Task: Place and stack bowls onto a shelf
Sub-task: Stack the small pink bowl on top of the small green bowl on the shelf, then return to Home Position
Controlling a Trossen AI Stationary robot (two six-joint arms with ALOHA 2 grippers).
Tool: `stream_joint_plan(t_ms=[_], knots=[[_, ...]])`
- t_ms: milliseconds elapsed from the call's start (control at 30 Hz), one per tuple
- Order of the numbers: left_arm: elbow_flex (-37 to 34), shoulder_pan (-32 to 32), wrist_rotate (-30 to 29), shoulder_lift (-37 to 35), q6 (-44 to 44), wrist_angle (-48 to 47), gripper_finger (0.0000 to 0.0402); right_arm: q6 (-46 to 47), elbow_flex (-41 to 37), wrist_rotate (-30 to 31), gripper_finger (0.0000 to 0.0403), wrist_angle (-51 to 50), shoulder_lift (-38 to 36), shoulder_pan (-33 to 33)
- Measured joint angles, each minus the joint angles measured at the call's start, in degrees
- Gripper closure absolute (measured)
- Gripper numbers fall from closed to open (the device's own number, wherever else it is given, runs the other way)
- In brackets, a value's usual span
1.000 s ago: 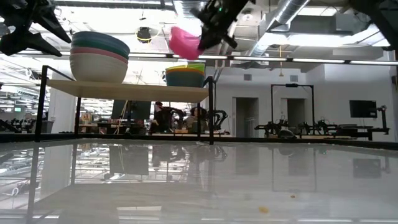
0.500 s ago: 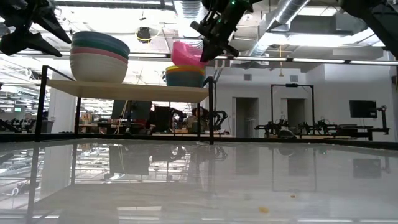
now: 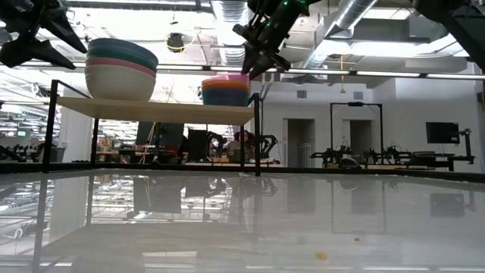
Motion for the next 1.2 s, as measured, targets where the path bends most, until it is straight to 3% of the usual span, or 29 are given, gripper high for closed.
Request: stream_joint_plan(t_ms=[233,400,567,800,933,1000,1133,1200], knots=[[0.00,0.02,-0.02,0.00,-0.04,0.00,0.0198,-0.29,0.00,0.00,0.0239,3.98,-0.91,-0.46],[0.00,0.02,-0.02,0.00,-1.61,0.69,0.0198,-1.04,0.00,-1.84,0.0242,10.16,-4.68,-0.03],[0.00,0.00,1.19,0.00,-3.59,7.34,0.0198,-6.25,-0.02,-5.91,0.0246,13.21,-11.70,1.92],[0.02,0.01,4.63,0.00,-2.32,11.53,0.0198,-13.63,0.00,-5.88,0.0246,2.88,-24.80,5.89],[0.07,0.00,4.99,-0.13,-9.15,13.63,0.0198,-12.86,0.00,-4.90,0.0246,-6.00,-32.35,9.01],[0.07,0.00,8.36,-0.13,-5.00,20.85,0.0198,-13.53,0.00,-4.29,0.0246,-10.14,-35.78,10.94],[0.28,-0.10,25.92,-0.20,9.47,39.49,0.0198,-11.52,-4.81,-1.33,0.0246,-12.20,-43.37,16.43],[0.38,-0.07,28.16,-1.03,11.48,43.02,0.0198,-8.92,-10.11,2.76,0.0246,-10.65,-47.99,19.56]])
